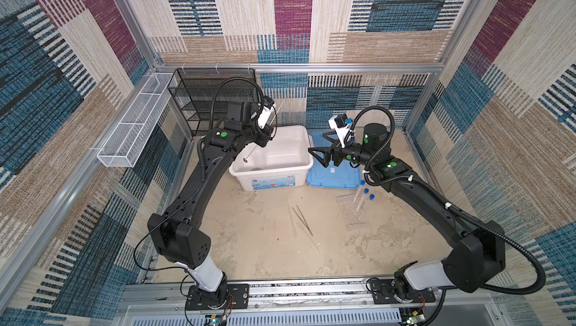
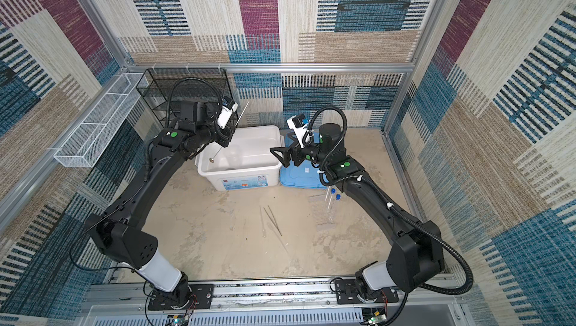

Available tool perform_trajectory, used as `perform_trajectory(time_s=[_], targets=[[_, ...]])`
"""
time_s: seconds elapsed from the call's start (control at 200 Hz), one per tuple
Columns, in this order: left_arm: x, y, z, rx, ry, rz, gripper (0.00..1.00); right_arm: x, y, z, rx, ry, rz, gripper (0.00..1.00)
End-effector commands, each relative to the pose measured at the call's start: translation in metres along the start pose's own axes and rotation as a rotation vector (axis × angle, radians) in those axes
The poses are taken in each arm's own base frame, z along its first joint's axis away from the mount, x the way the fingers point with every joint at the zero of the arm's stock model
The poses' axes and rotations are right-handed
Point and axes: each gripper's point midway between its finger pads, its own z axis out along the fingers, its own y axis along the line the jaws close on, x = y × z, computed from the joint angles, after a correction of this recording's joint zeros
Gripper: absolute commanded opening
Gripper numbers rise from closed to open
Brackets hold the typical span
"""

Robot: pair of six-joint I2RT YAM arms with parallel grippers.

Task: Organize the chemistry lab equipment
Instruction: 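Lower the glass rod into the bin with the left gripper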

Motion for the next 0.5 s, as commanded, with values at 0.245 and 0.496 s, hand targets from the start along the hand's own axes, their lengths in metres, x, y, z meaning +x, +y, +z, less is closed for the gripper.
perform_trajectory(time_s=[0.245, 0.496], targets=[[0.046, -0.036, 0.043, 0.229, 0.087, 0.343, 0.0, -0.008, -0.009, 0.012, -0.028, -0.006, -0.005, 1.0], [0.073, -0.042, 0.069, 0.285, 0.148, 0.424, 0.0, -0.006, -0.016, 0.025, -0.044, 0.016, -0.001, 1.0]])
